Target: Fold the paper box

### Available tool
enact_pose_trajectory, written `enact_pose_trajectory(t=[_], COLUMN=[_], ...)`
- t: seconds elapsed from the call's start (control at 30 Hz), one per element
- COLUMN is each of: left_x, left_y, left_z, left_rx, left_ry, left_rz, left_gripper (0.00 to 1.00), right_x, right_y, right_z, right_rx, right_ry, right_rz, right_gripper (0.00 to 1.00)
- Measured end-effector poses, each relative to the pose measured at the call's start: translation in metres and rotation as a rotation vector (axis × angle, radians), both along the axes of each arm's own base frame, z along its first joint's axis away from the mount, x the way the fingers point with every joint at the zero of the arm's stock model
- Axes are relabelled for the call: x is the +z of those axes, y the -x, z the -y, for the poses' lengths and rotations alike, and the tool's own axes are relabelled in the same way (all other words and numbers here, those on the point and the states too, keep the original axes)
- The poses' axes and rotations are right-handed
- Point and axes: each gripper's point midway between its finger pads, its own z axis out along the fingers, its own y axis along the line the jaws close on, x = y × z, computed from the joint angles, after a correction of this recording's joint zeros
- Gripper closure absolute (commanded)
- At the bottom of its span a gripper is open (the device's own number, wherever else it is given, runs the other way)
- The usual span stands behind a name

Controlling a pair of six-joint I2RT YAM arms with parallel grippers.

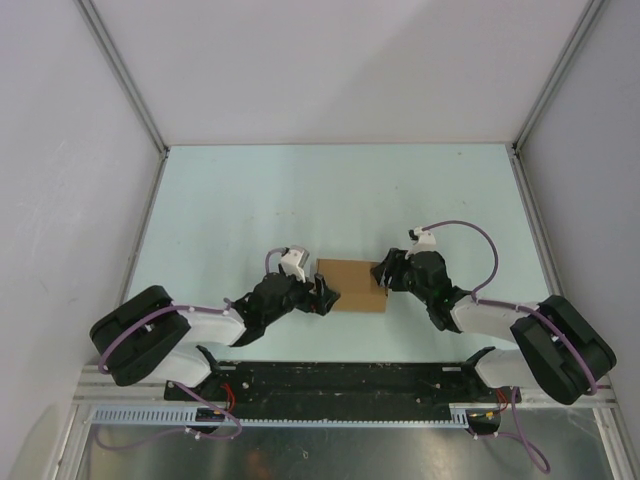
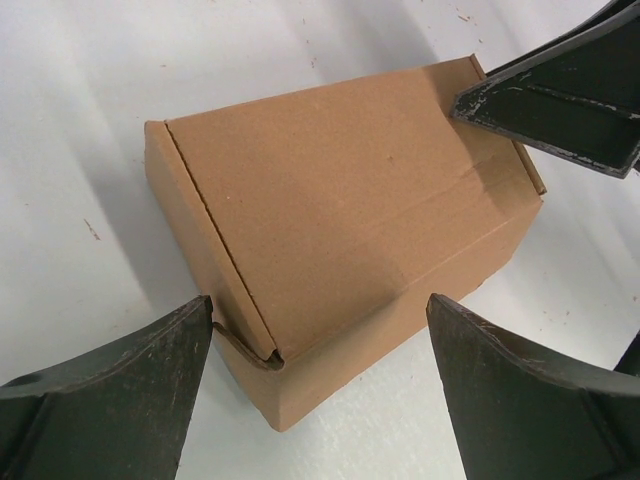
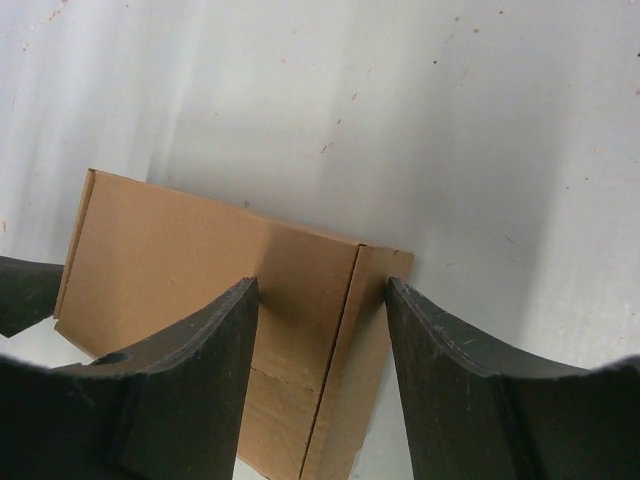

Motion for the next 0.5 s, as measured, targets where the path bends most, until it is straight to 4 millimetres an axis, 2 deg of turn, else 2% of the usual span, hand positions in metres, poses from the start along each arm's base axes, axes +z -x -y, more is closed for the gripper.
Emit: enact_pose_trajectory(t=[0.33,0.43,0.5], left_x=[0.001,0.0,-0.001], left_y=[0.007,0.009,0.011], left_z=[0.004,0.004,0.005], left_rx=[-0.041,-0.051,-0.057], left_ry=[0.014,0.015,0.014], left_rz=[-0.013,-0.019,-0.026], left_gripper=[0.1,0.13,0.2], right_x=[0.0,0.0,0.0], right_y=[-0.001,-0.001,-0.002], right_z=[0.001,0.001,0.001], right_rx=[-0.004,-0.006,-0.01], right_ry=[0.002,0.004,0.005], right_rz=[0.002,0.003,0.004], right_gripper=[0.47,0.5,0.52])
